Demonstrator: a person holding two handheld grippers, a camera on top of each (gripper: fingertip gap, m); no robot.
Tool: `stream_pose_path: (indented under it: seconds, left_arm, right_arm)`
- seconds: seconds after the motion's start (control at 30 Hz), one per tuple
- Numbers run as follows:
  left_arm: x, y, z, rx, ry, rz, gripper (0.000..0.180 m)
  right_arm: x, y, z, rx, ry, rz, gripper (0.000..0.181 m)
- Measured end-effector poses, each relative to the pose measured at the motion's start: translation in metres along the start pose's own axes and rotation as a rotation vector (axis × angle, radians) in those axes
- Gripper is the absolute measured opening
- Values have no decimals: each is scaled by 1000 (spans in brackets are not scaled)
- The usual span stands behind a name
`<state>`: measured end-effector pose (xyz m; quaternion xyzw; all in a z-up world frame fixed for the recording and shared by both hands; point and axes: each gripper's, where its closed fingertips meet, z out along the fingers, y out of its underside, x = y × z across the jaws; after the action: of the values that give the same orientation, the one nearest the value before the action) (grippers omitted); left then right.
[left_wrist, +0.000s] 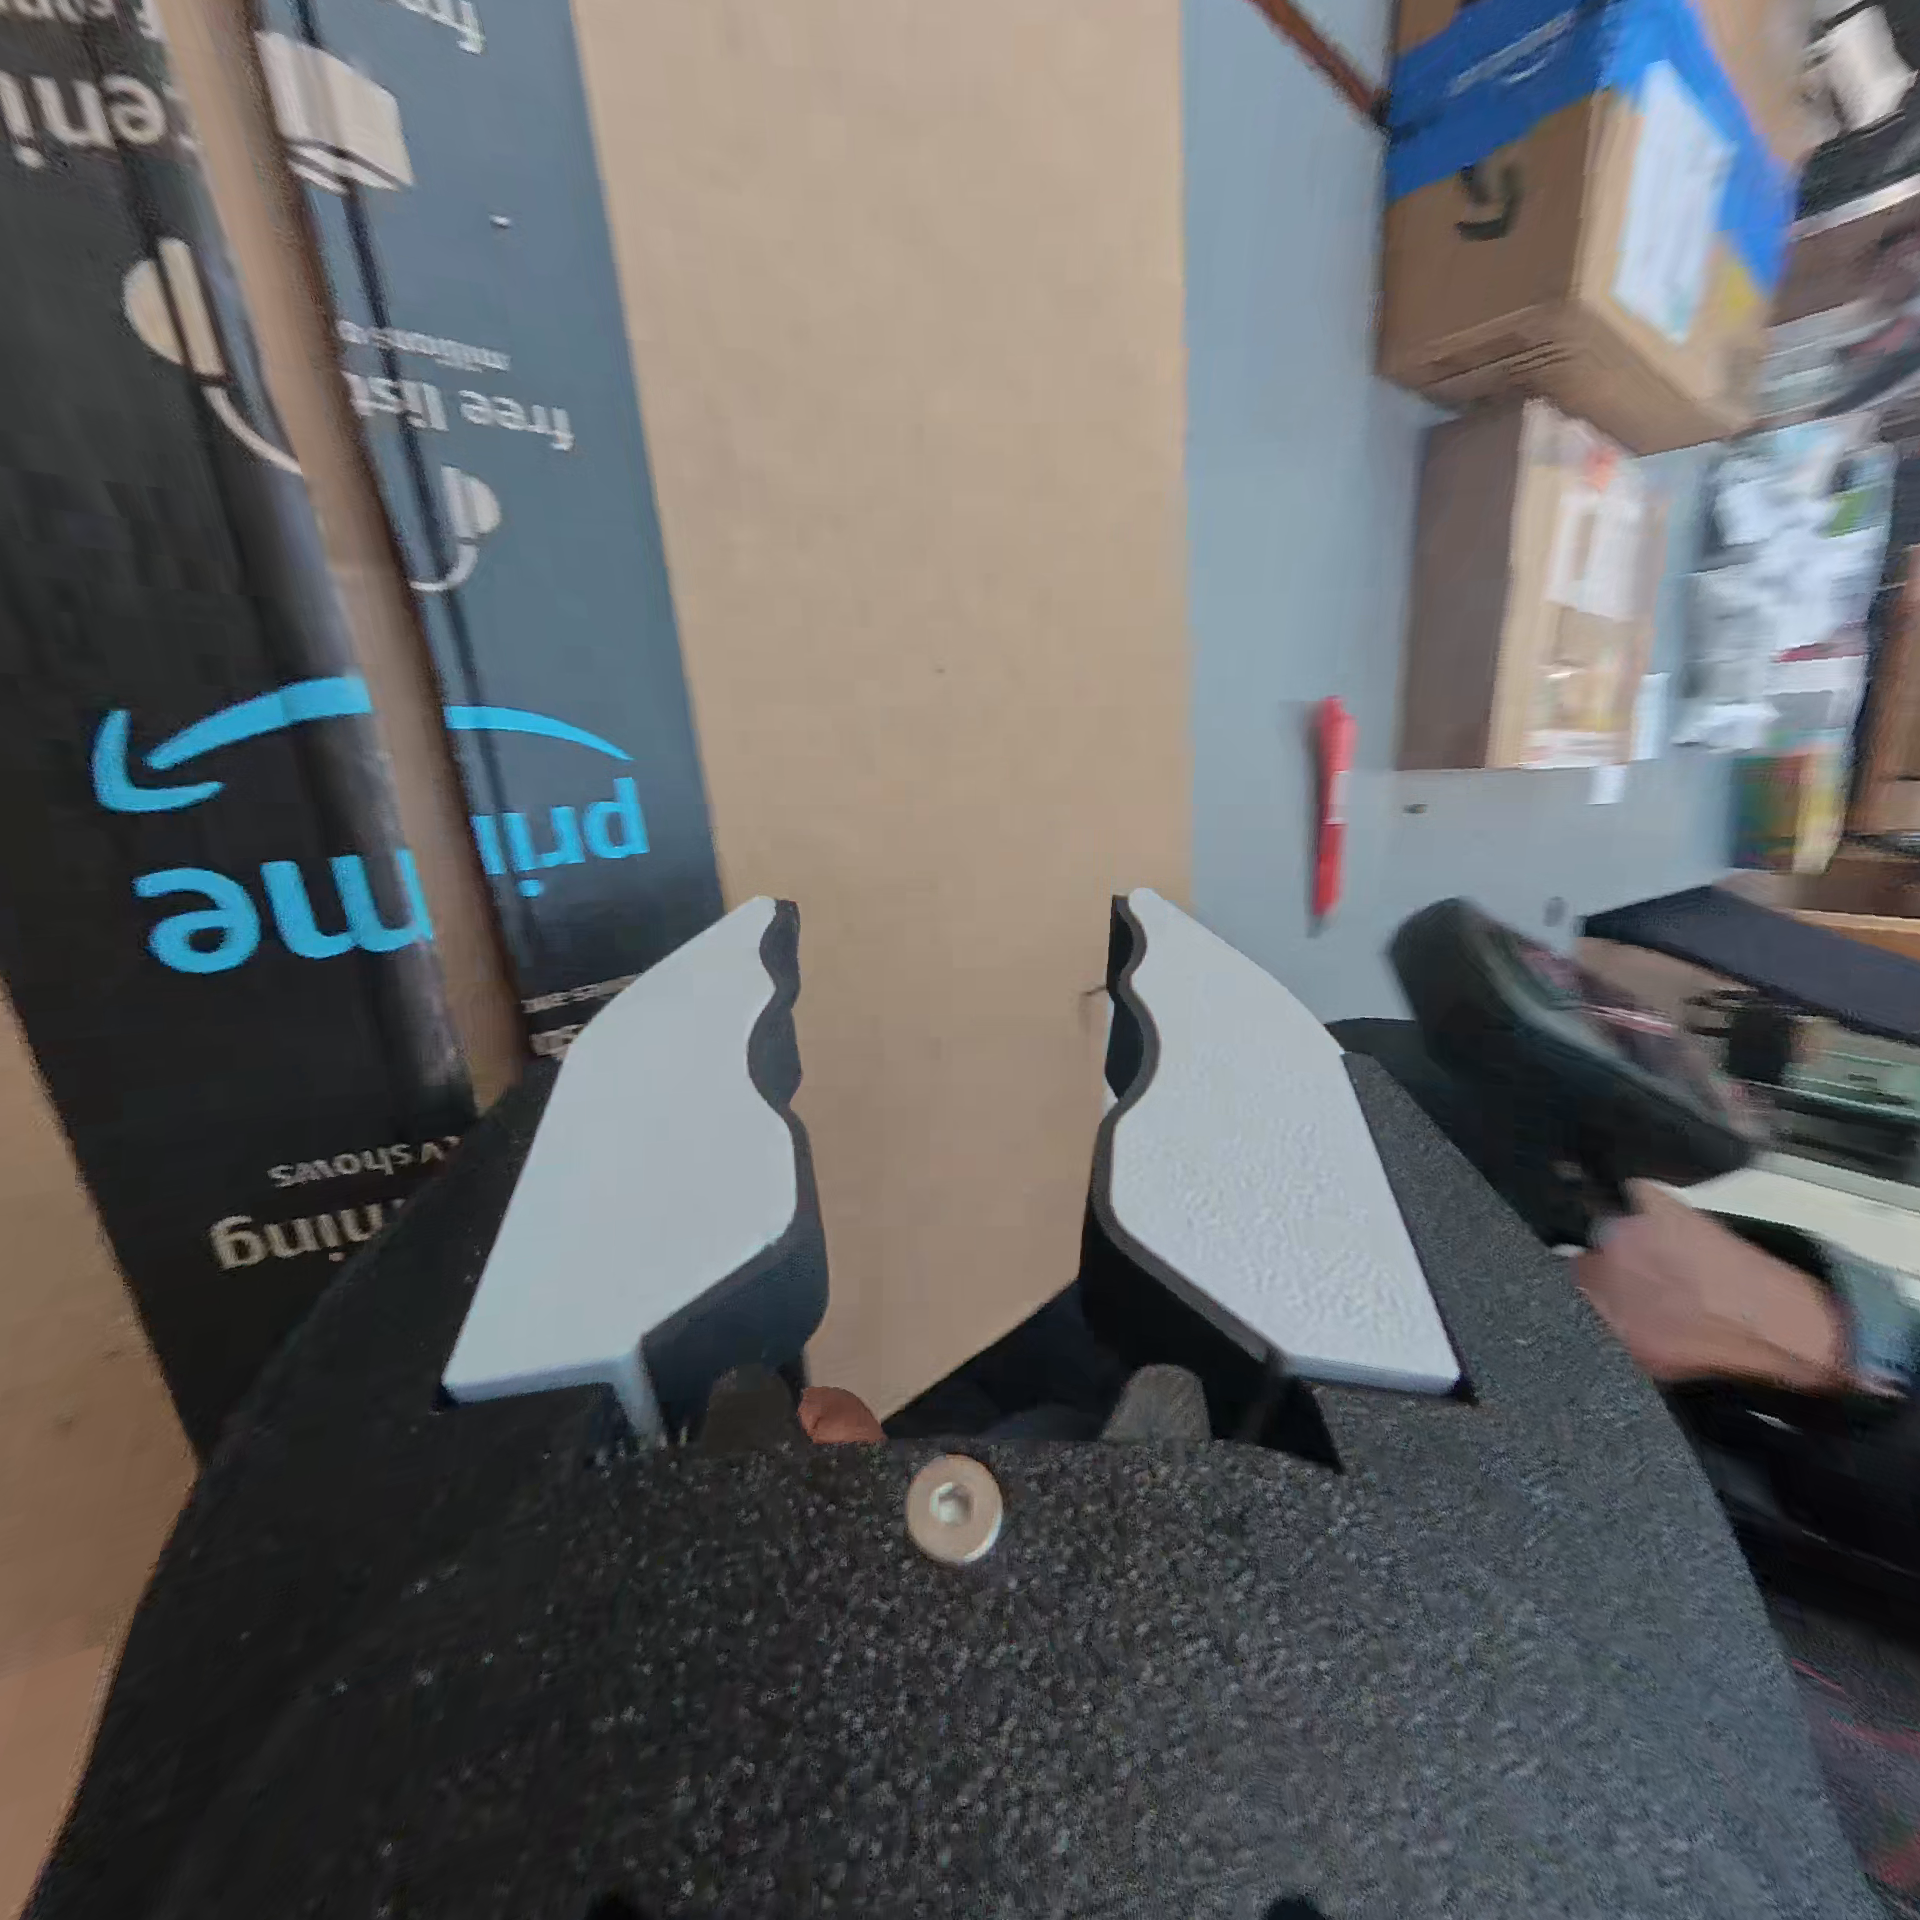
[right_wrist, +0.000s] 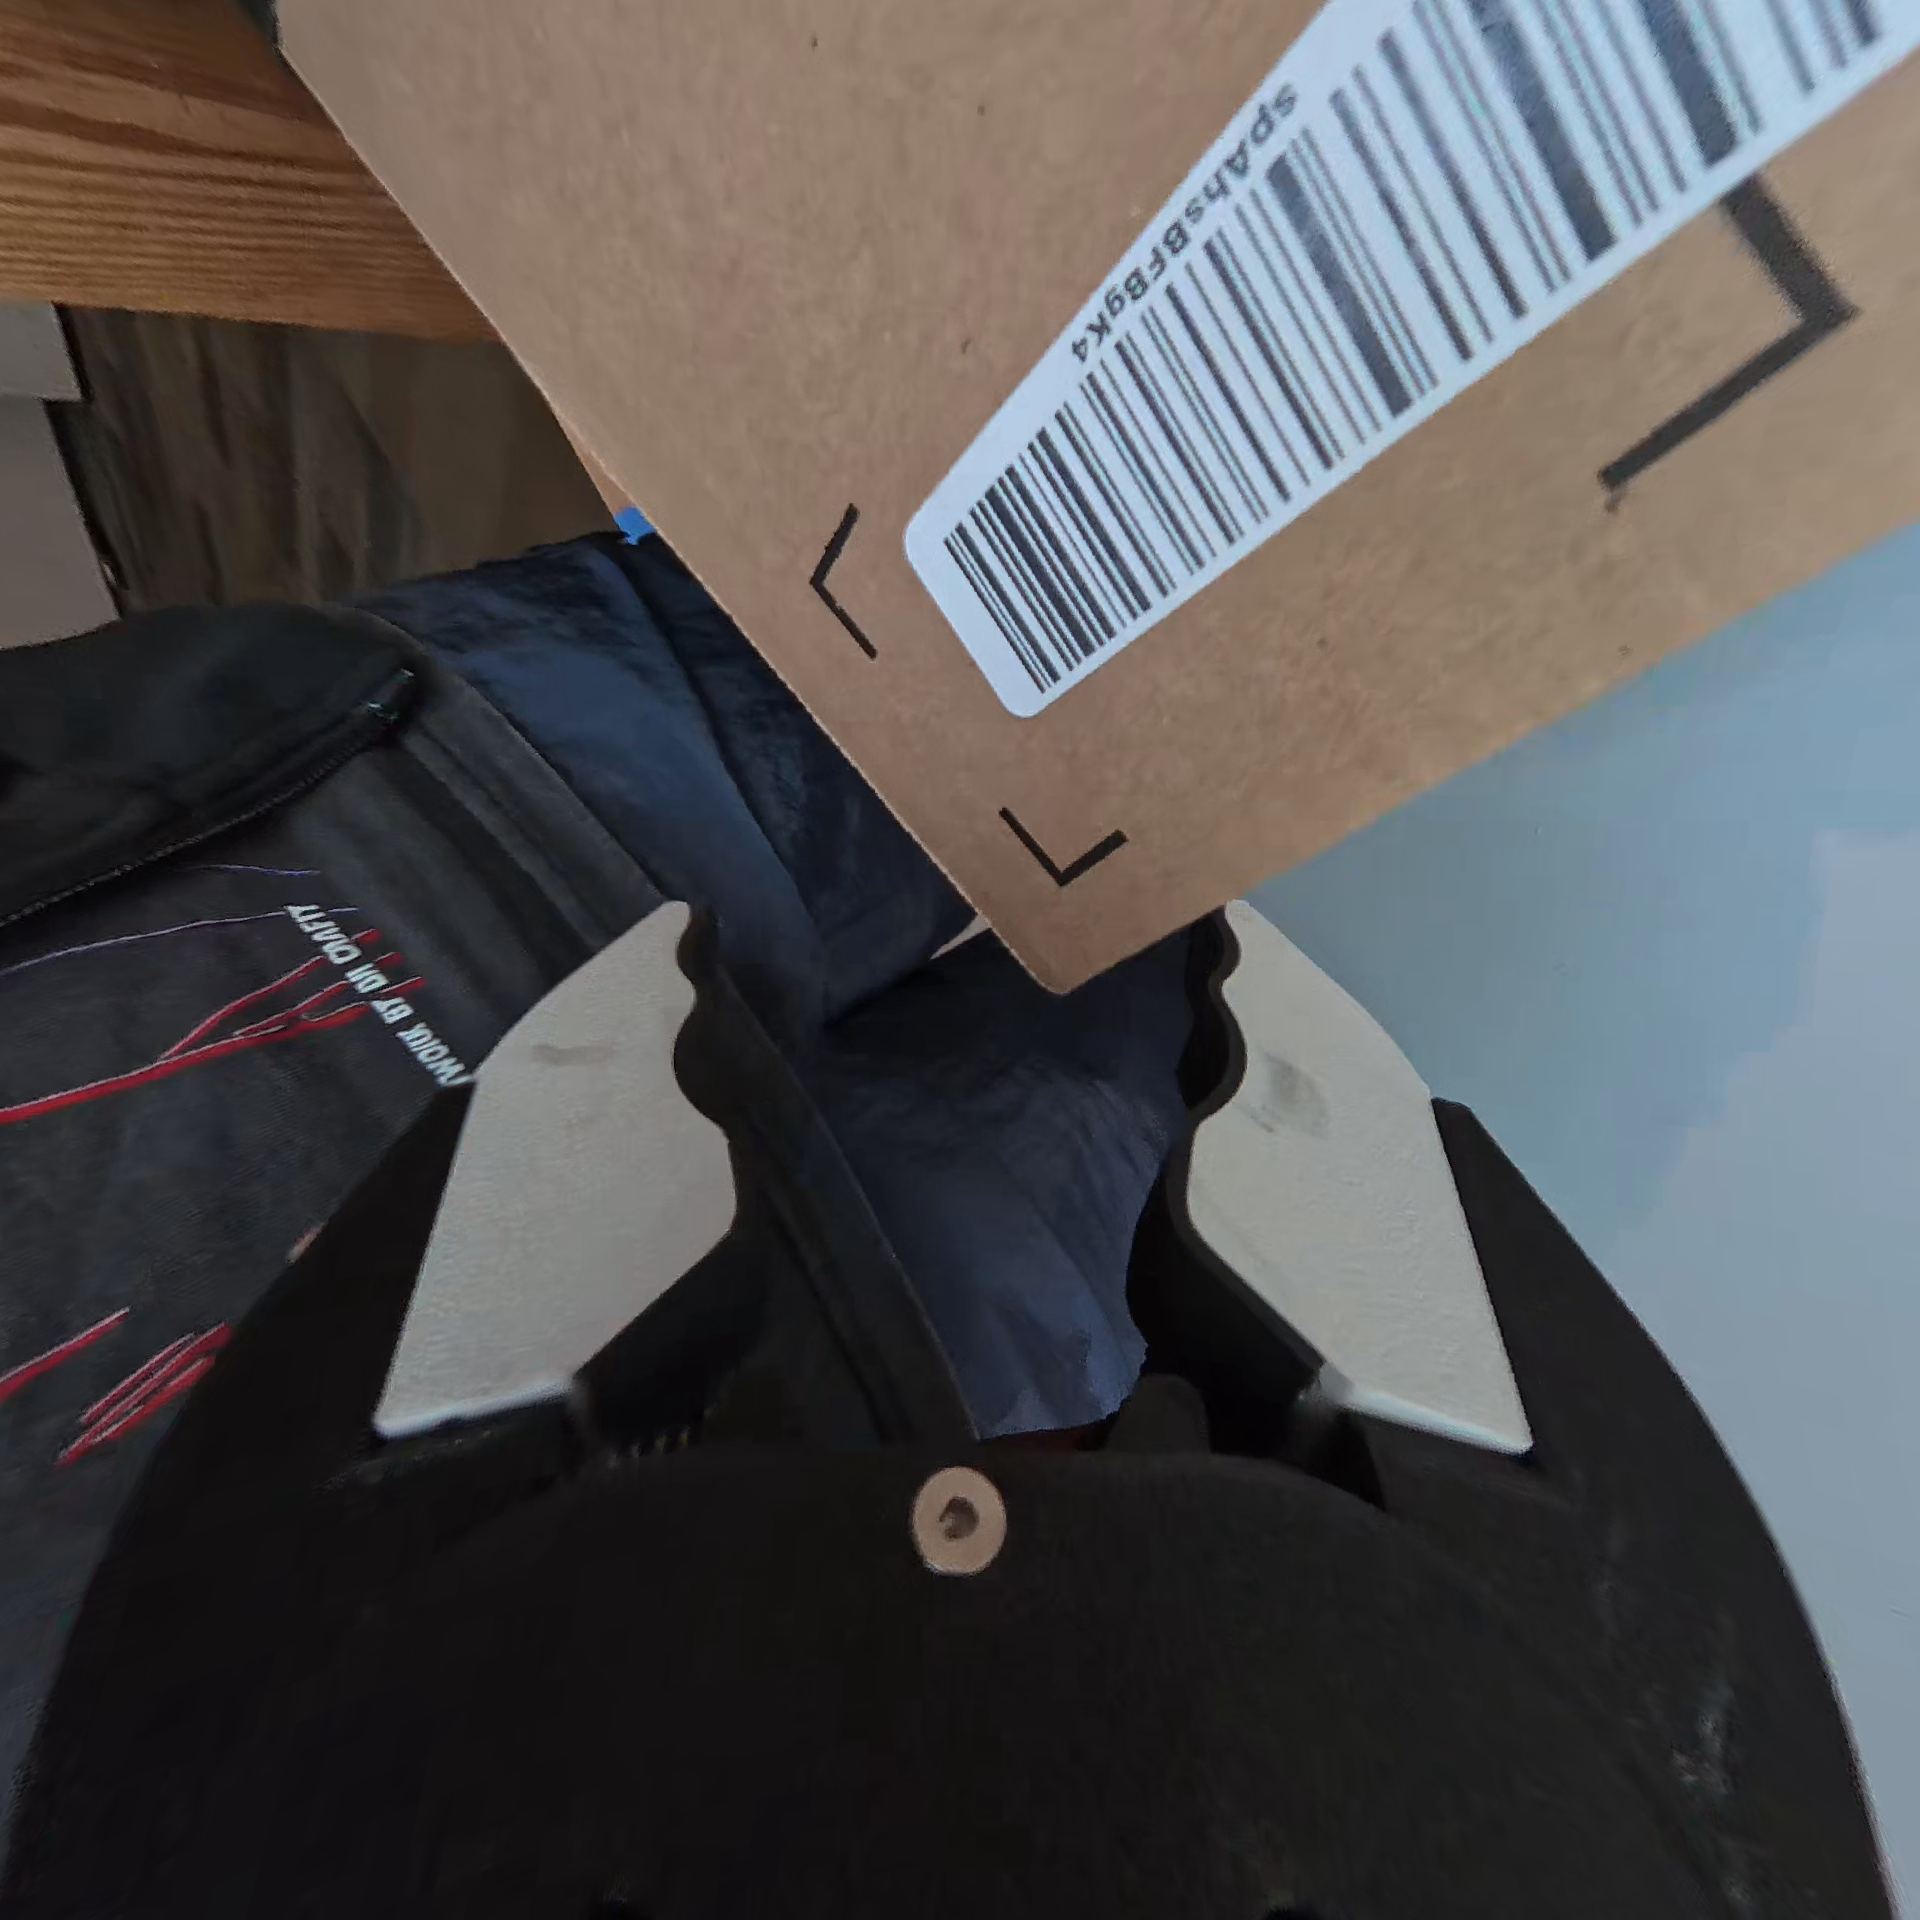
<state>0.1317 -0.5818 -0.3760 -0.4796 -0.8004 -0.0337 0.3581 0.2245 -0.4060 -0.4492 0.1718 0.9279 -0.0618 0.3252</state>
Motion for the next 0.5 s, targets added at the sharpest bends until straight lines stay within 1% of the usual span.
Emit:
stream_pose_path:
  seconds: [0.1, 0.17, 0.23, 0.3, 0.4, 0.47, 0.5]
  left_arm:
    - [-15, 2, 4, 4, -269, 220, 56]
    - [-25, -1, 4, 8, -478, 402, 55]
    - [-34, -6, 1, 23, -642, 495, 57]
    - [-39, -7, 0, 29, -709, 510, 67]
    - [-56, -4, -5, 14, -755, 458, 77]
    - [-66, -1, -4, -9, -715, 390, 78]
    - [-71, 2, -2, -23, -677, 334, 82]
  right_arm:
    - [4, 0, -12, 35, -3, 19, 87]
    - [9, 2, -19, 38, 20, 14, 87]
    - [11, 3, -24, 34, 39, 12, 88]
    - [11, 4, -26, 28, 54, 9, 88]
    - [6, 4, -28, 22, 71, 3, 89]
    - [2, 5, -28, 23, 77, 4, 90]
    - [0, 5, -28, 27, 77, 10, 90]
